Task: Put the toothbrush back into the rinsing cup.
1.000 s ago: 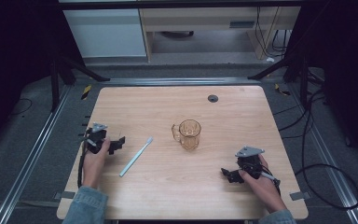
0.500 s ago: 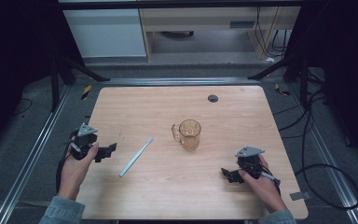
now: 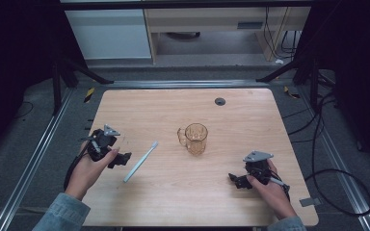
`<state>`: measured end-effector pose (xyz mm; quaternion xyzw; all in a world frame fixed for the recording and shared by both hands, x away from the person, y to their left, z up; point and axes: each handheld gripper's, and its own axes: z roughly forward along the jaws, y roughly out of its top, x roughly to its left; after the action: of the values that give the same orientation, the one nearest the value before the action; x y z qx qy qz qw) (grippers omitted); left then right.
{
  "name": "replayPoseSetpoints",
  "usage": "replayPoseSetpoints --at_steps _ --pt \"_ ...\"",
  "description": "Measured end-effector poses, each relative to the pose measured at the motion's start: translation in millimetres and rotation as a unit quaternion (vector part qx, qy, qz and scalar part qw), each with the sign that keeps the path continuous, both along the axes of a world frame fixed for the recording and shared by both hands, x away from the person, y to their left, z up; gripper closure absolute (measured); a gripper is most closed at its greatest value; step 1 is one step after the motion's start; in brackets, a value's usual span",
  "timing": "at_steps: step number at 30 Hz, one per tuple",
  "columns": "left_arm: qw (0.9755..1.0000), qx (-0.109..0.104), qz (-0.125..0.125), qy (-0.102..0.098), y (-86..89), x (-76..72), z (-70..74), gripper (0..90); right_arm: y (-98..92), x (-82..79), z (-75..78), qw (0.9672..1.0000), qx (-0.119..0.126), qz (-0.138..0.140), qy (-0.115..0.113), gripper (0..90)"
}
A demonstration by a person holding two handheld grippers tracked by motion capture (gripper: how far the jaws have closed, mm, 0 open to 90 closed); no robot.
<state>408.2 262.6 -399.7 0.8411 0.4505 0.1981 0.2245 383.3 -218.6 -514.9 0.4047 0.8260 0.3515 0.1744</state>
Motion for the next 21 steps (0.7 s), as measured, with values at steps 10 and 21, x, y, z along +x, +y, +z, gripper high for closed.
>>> replayPoseSetpoints --at_steps 10,21 --pt "0.9985 0.016 -0.013 0.050 -19.4 18.9 -6.9 8.7 -0.1 0.0 0.0 1.0000 0.000 0.000 0.000 0.4" --pt "0.9940 0.037 -0.039 0.095 -43.2 35.1 -11.8 15.0 -0.1 0.1 0.0 1.0000 0.000 0.000 -0.001 0.4"
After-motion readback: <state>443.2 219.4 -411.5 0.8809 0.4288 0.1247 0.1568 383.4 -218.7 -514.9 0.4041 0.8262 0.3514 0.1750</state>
